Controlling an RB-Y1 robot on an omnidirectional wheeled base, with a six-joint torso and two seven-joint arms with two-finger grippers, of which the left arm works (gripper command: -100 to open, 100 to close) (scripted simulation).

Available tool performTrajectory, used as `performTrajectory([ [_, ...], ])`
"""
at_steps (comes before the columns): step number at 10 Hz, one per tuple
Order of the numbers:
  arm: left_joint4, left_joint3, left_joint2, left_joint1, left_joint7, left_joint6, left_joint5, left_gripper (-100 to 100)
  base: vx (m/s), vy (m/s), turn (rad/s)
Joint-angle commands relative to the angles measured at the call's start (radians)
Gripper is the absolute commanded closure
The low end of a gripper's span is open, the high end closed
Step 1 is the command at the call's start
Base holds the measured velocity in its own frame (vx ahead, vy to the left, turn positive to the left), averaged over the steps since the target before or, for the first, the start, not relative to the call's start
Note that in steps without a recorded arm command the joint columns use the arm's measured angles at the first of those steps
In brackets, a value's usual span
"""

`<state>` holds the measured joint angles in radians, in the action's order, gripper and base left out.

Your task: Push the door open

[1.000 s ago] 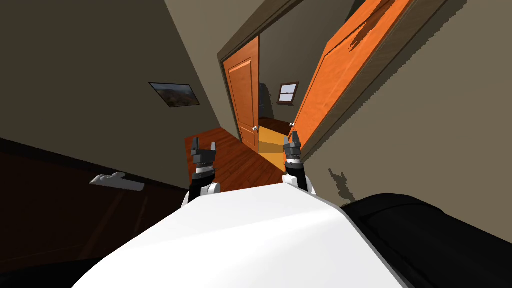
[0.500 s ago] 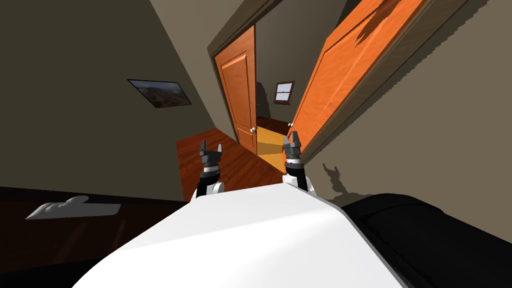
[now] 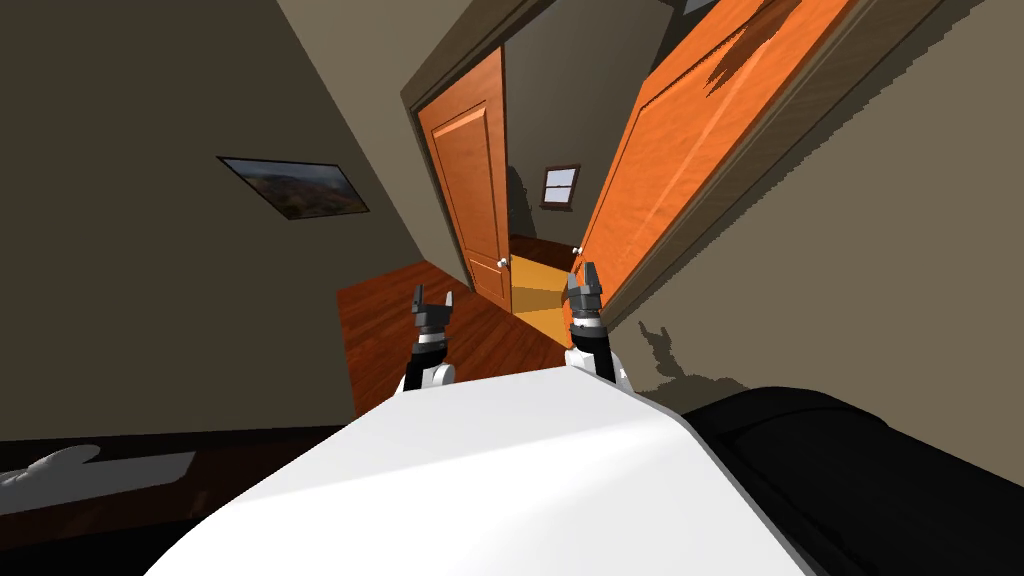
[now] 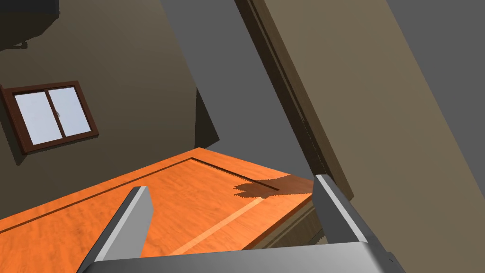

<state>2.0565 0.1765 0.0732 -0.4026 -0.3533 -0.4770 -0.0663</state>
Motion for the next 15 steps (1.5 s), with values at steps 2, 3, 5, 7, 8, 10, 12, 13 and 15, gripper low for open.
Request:
performTrajectory([
  [2, -0.046, 0.012, 0.008, 0.017, -0.032, -0.014, -0.024, -100, 0.102, 0.036, -0.081],
  [3, -0.079, 0.025, 0.012, 0.028, -0.054, -0.024, -0.041, -100, 0.118, 0.046, -0.154],
  [5, -0.115, 0.038, 0.015, 0.041, -0.079, -0.035, -0.059, -100, 0.122, 0.071, -0.117],
  [7, -0.151, 0.051, 0.018, 0.053, -0.103, -0.045, -0.078, -100, 0.085, 0.047, -0.101],
  [8, -0.169, 0.058, 0.019, 0.059, -0.115, -0.051, -0.087, -100, 0.093, 0.05, -0.092],
  [10, -0.225, 0.079, 0.023, 0.078, -0.152, -0.068, -0.116, -100, 0.13, 0.064, -0.16],
  [12, -0.264, 0.093, 0.025, 0.091, -0.178, -0.079, -0.135, -100, 0.096, 0.055, -0.102],
  [13, -0.283, 0.1, 0.026, 0.098, -0.191, -0.085, -0.145, -100, 0.088, 0.058, -0.111],
  [15, -0.341, 0.122, 0.029, 0.118, -0.23, -0.102, -0.175, -100, 0.129, 0.085, -0.171],
])
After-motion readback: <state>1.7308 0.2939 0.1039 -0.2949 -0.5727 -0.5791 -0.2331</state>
